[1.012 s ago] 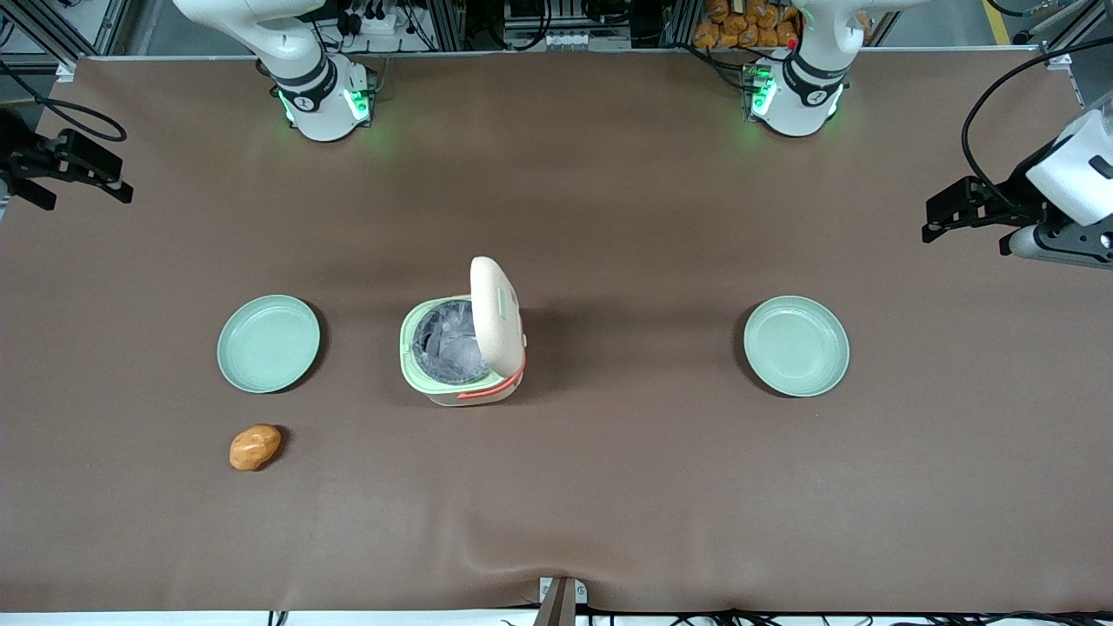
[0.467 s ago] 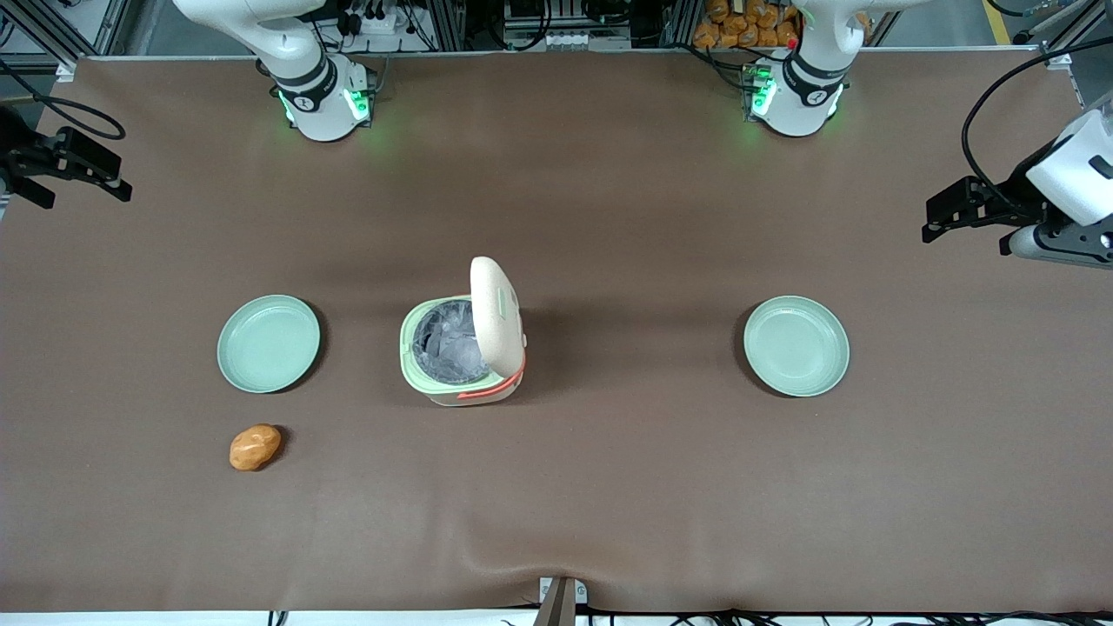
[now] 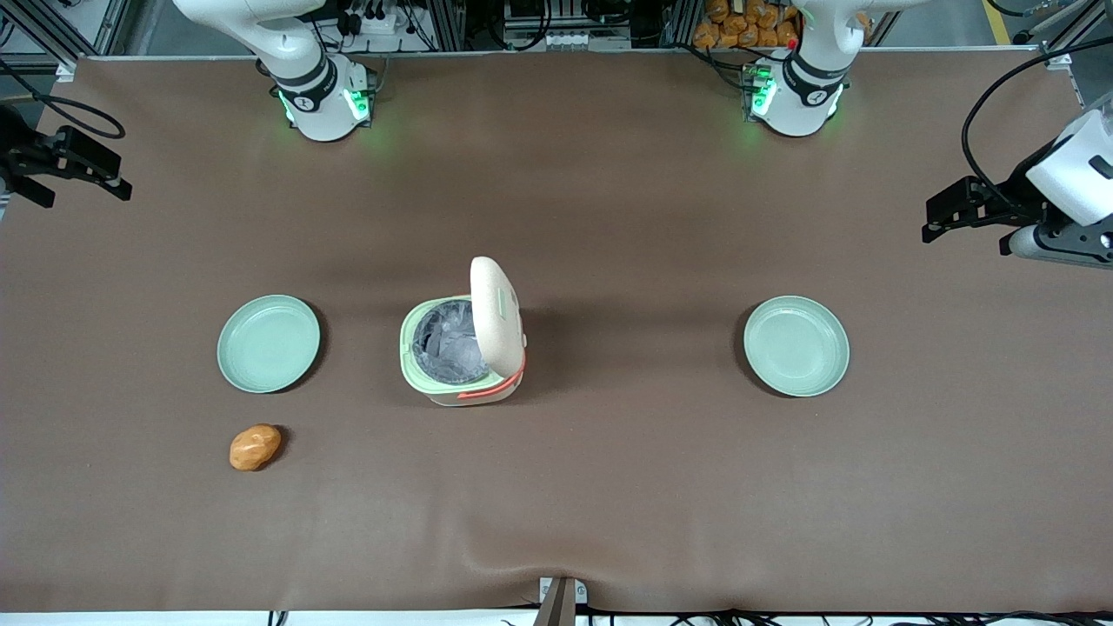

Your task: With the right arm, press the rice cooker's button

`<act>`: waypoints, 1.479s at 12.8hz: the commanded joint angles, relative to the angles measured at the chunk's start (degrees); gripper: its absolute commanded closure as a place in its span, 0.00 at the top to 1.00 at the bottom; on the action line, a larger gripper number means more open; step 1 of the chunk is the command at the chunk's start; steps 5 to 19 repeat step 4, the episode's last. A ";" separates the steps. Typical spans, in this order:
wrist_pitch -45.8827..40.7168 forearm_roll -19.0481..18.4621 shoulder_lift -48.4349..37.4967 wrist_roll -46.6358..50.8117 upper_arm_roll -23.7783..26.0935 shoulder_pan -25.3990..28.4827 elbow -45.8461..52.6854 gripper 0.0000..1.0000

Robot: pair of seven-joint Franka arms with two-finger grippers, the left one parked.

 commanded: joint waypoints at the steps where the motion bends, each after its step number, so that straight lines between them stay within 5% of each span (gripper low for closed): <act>1: -0.88 0.33 -0.89 -0.67 0.64 -1.02 0.59 1.00; 19: -1.67 0.16 -0.89 -0.76 0.73 -1.02 0.94 1.00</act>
